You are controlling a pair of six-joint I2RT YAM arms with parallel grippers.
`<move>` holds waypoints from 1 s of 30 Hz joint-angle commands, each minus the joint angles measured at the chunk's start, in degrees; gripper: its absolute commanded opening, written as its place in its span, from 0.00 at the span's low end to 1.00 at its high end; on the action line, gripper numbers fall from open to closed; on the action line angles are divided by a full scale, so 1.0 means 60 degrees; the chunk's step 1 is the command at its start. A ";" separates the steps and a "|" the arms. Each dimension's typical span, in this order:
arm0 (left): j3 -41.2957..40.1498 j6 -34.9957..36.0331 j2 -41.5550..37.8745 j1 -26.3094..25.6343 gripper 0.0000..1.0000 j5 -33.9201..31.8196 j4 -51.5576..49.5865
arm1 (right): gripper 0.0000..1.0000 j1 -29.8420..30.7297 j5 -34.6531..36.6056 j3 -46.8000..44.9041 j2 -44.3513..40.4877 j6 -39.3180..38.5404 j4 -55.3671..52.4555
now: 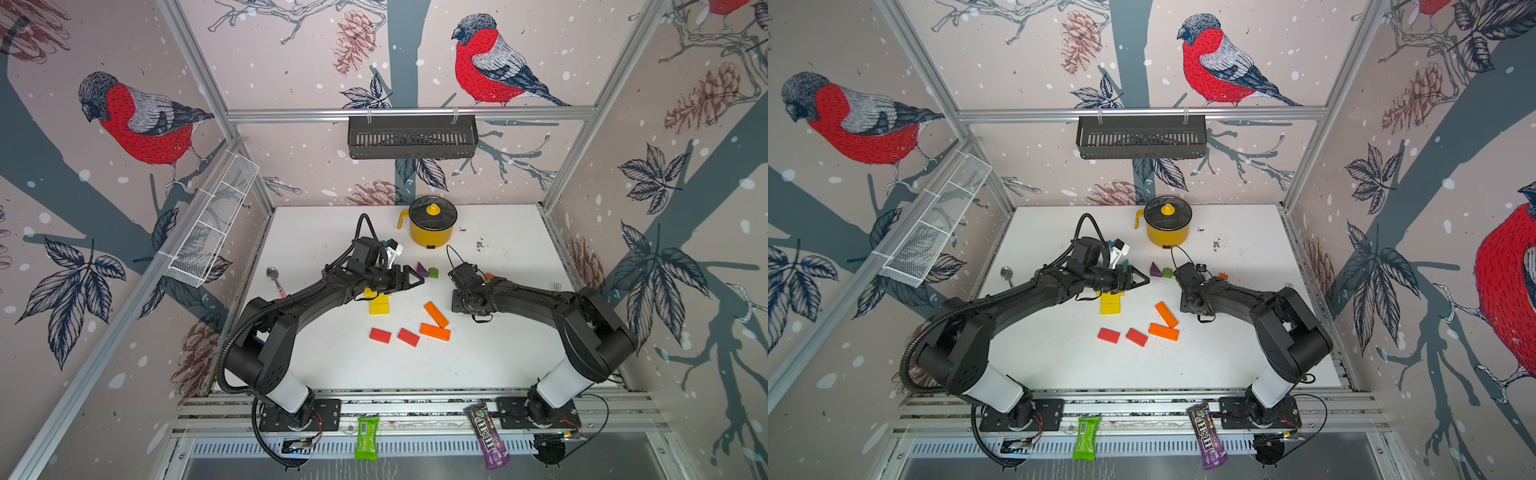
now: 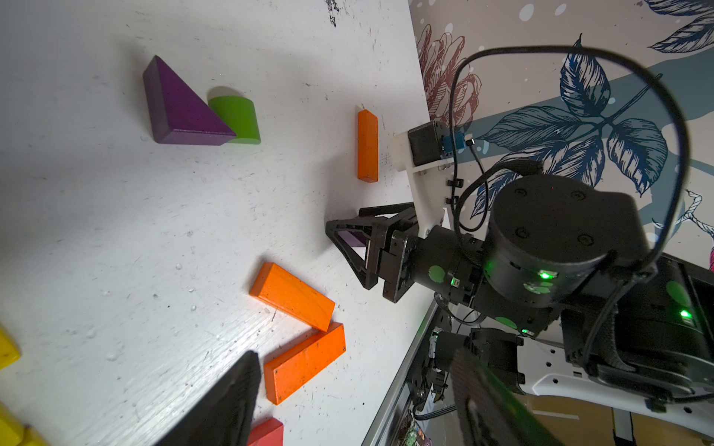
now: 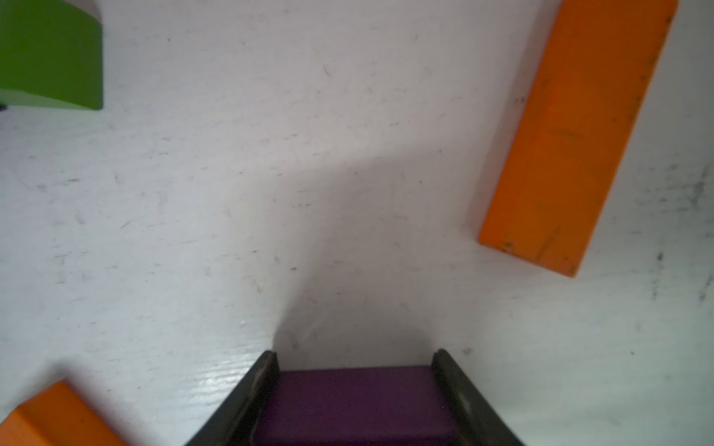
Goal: Assemble a carrot with building blocks
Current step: Pick up the building block from the center of the board.
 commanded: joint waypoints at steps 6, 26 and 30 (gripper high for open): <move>0.0049 0.0052 0.0040 -0.0021 0.79 -0.0003 0.0183 | 0.58 0.0032 0.0255 0.0055 -0.0010 -0.0258 -0.0091; 0.0166 0.0512 -0.0032 0.0179 0.78 -0.0584 -0.0231 | 0.58 -0.1039 -0.1120 0.3067 0.2279 -0.4134 0.0163; 0.0168 0.0507 -0.0035 0.0274 0.78 -0.0561 -0.0226 | 0.57 -0.1092 -0.1405 0.3603 0.2708 -0.4893 -0.0090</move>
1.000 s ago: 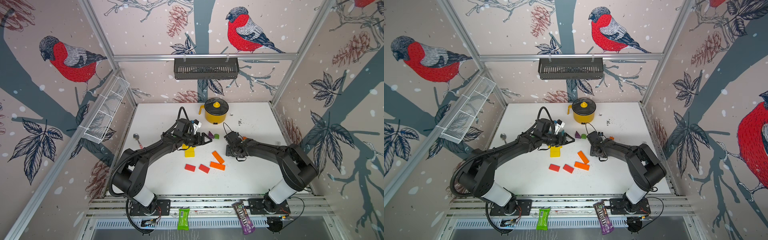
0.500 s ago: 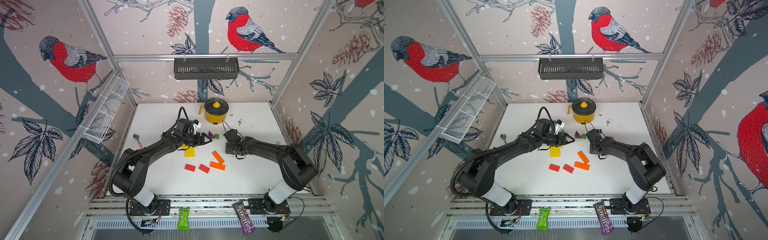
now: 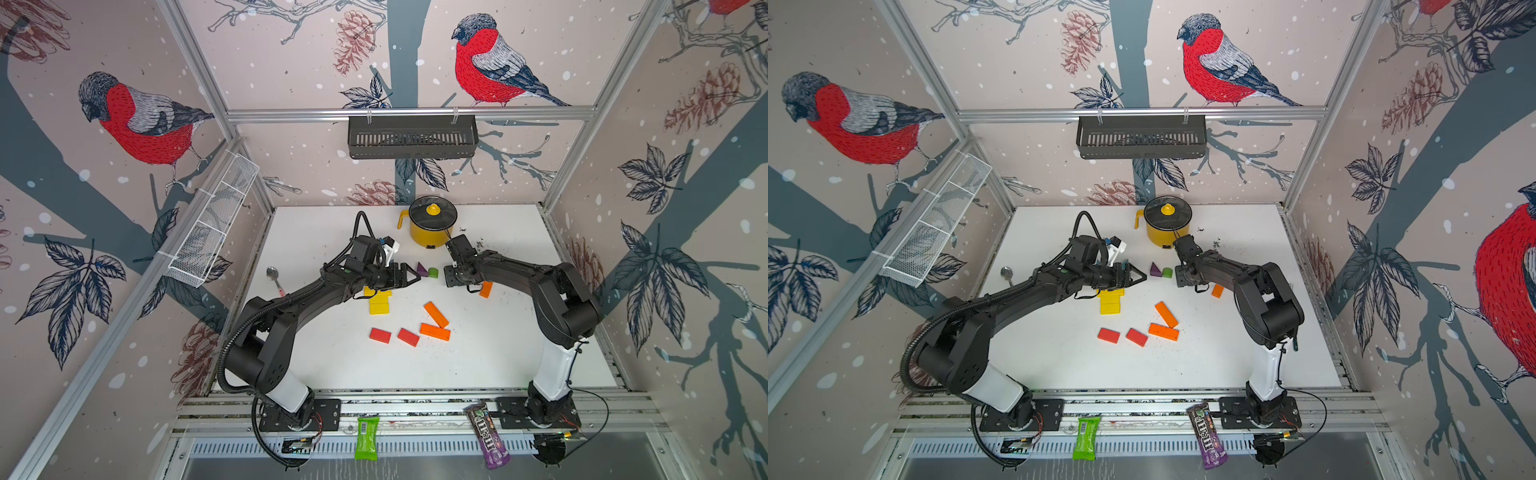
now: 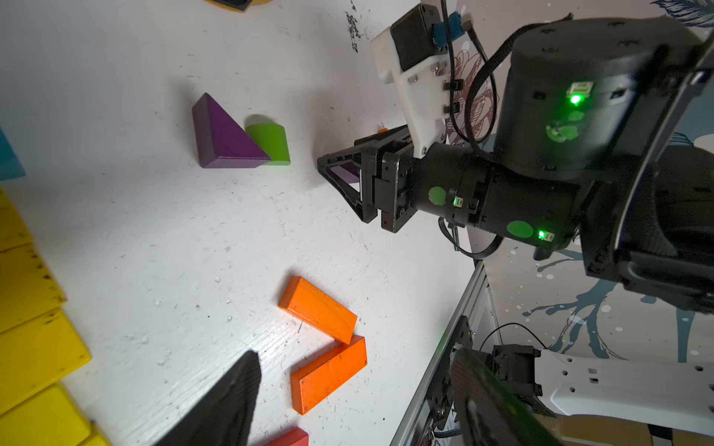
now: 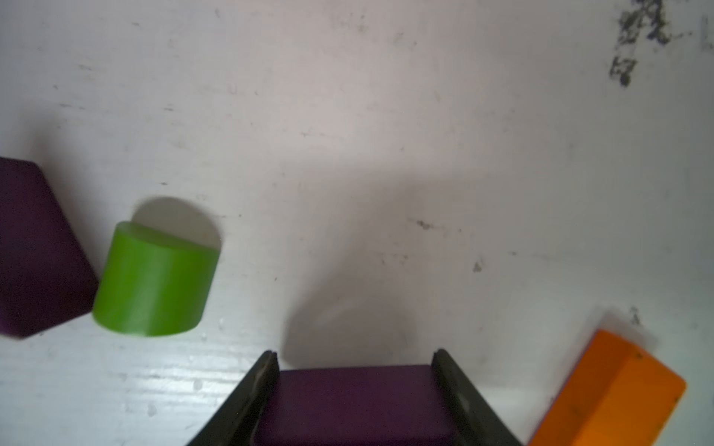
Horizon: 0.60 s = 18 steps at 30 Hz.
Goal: Assemble a carrot with building blocks
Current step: Place the building block at the center of the board.
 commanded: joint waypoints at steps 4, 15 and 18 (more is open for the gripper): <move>0.0053 0.0076 -0.0050 0.0087 0.78 0.0039 0.0050 | 0.58 0.0019 -0.1015 0.0900 0.0764 -0.1536 -0.0612; 0.0058 0.0049 -0.0051 0.0156 0.78 0.0093 0.0091 | 0.64 0.0056 -0.0841 0.1471 0.1140 -0.2015 -0.1143; 0.0041 0.0036 -0.0035 0.0147 0.78 0.0118 0.0106 | 0.68 0.0004 -0.0727 0.1324 0.0907 -0.2049 -0.1150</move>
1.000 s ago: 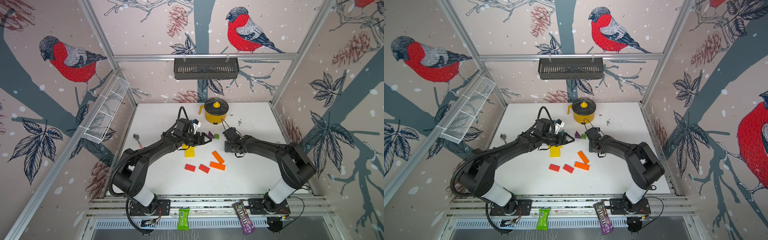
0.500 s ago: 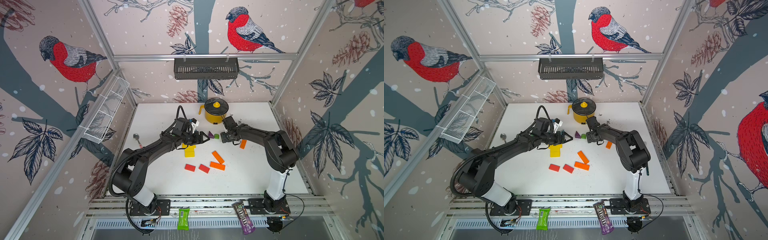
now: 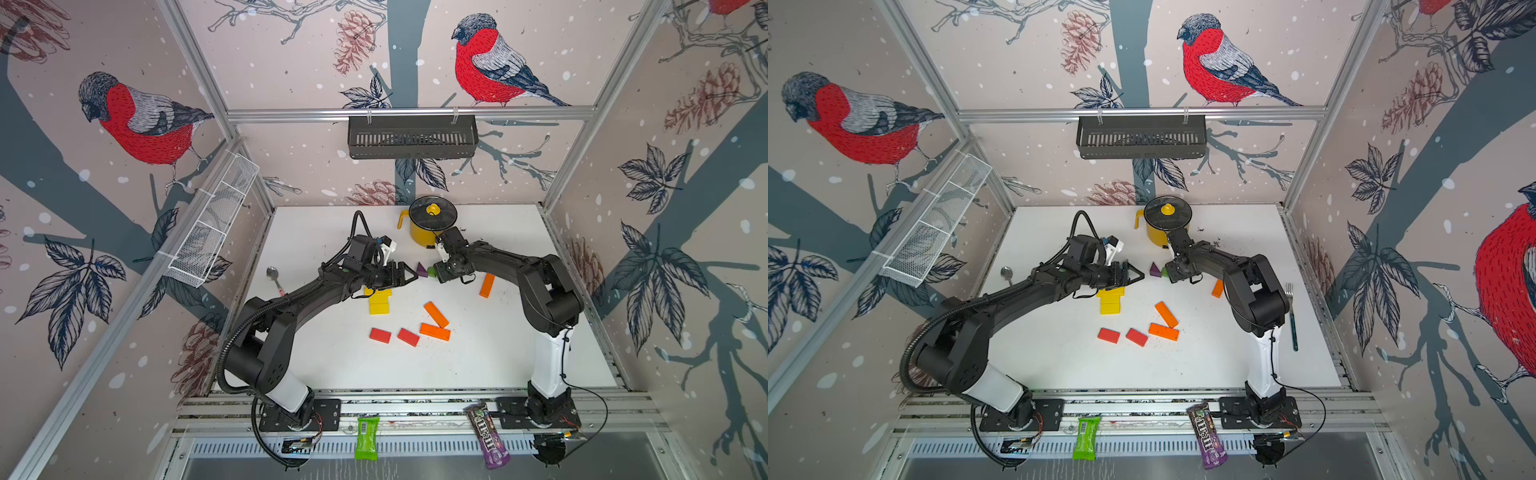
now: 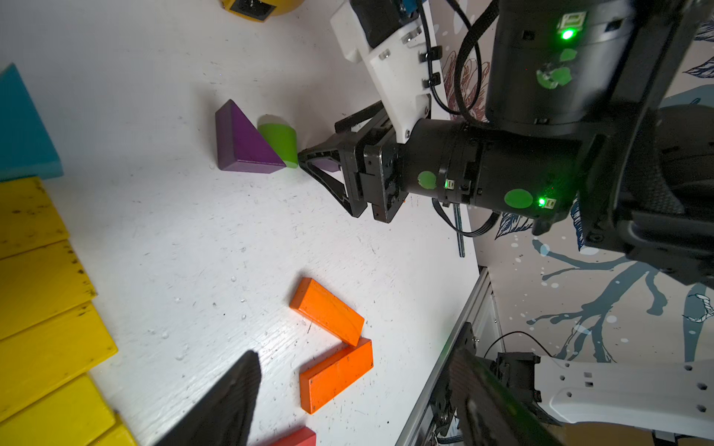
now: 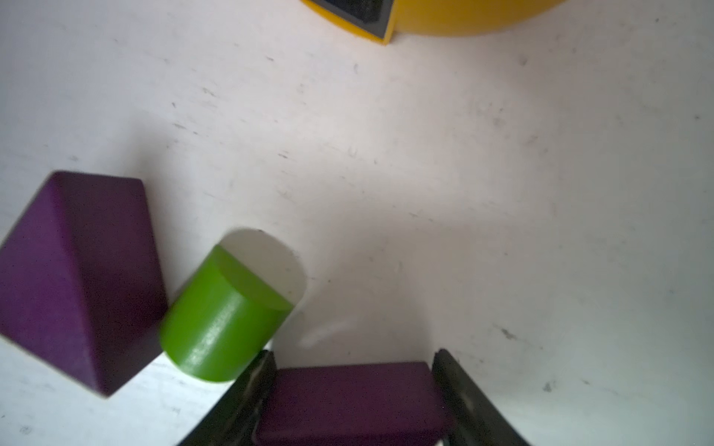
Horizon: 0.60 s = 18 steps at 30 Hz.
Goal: Assemble a carrot with building blocks
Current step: Place the building block at the center of the board.
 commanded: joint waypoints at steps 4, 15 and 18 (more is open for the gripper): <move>0.0030 0.0006 0.0037 0.0025 0.78 0.0232 0.0241 | 0.70 -0.0036 0.0152 -0.0226 -0.0639 -0.0121 -0.0497; 0.0060 0.0014 0.0087 0.0031 0.79 0.0239 0.0252 | 0.60 -0.0419 -0.0250 -0.0962 -0.1941 0.1294 0.0209; 0.0061 0.0004 0.0133 0.0027 0.78 0.0249 0.0256 | 0.57 -0.0280 -0.0324 -0.0935 -0.2051 0.1955 0.0391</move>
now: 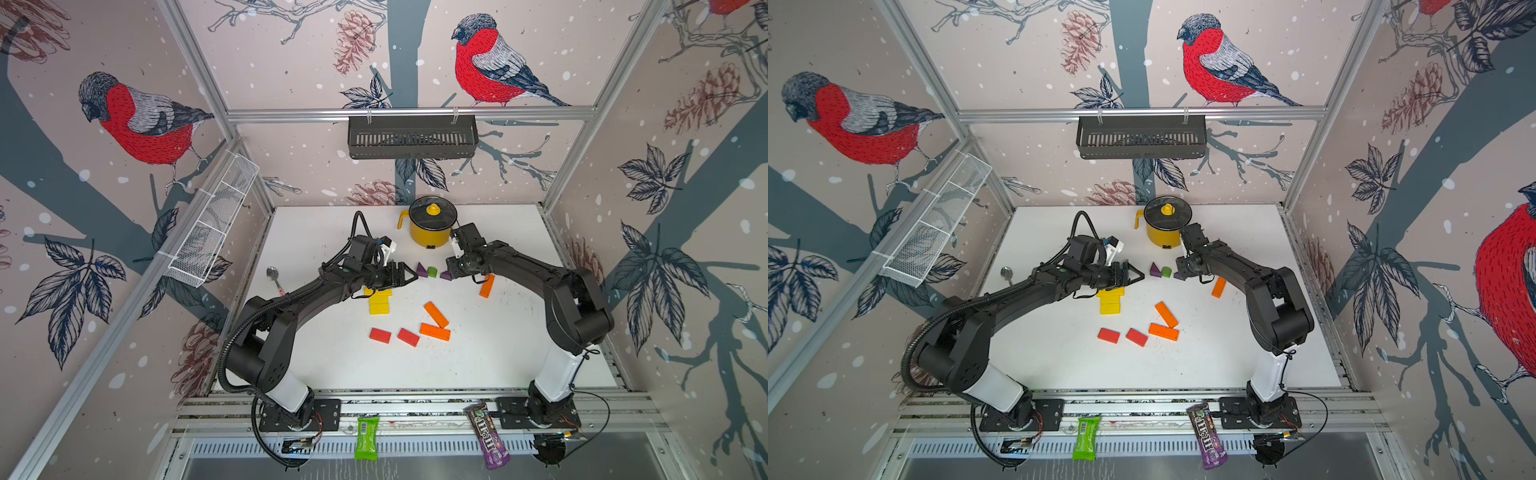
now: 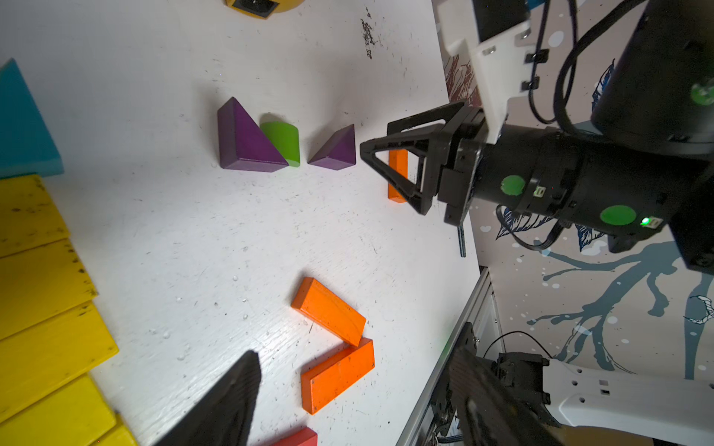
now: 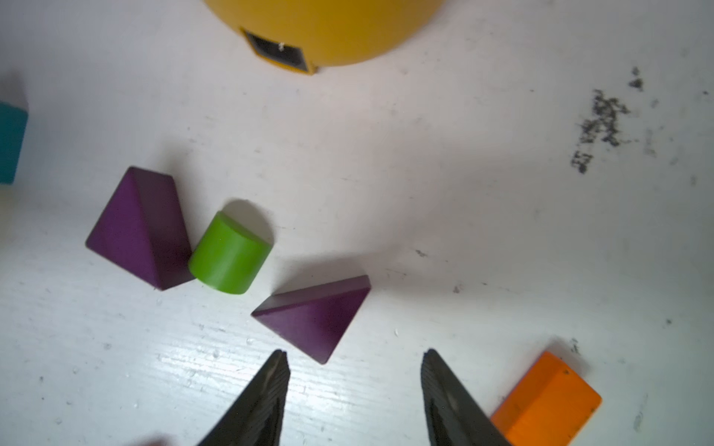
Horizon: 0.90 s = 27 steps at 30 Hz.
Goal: Assemble a carrot with building blocks
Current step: Place the building block at the center of the board, then adjust the building block at the center of the board.
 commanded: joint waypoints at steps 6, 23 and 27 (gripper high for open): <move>0.0063 0.0014 0.0044 0.0015 0.78 0.0193 0.0222 | 0.76 0.0814 0.1313 0.1053 0.0857 0.1363 -0.0027; 0.0063 0.0013 -0.0035 0.0016 0.78 0.0218 0.0213 | 0.87 0.1313 0.2290 0.2154 0.2357 0.1313 -0.0466; 0.0062 0.0001 -0.0019 0.0016 0.78 0.0218 0.0216 | 0.87 0.1317 0.2293 0.2131 0.2401 0.1230 -0.0523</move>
